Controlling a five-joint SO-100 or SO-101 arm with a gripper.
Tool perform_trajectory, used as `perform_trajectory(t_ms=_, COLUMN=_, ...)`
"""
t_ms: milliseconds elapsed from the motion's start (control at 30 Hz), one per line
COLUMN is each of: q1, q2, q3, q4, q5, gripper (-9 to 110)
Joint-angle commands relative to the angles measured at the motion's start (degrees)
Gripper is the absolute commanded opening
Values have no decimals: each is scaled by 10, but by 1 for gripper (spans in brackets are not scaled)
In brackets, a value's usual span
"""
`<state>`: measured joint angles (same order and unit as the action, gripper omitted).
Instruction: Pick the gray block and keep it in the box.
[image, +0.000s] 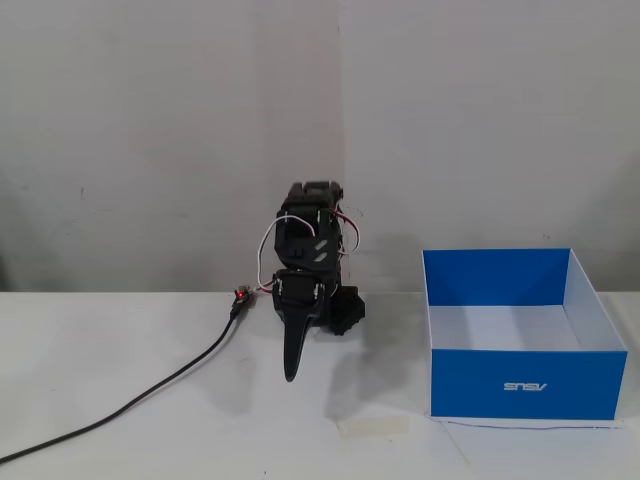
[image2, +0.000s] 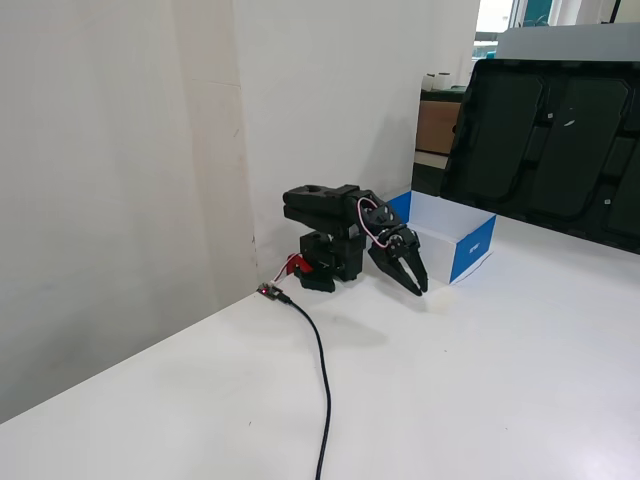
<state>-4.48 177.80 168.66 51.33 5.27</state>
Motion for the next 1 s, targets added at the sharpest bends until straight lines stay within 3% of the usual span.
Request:
perform_trajectory(t_ms=0, q1=3, q2=113, q3=22, q4=41, q5=11, gripper=0)
perform_trajectory(t_ms=133, q1=4, q2=186, q3=50, q4=87, q5=16, gripper=0)
perform_trajectory(t_ms=967, q1=18, q2=186, q3=55, q4=129, q5=23, gripper=0)
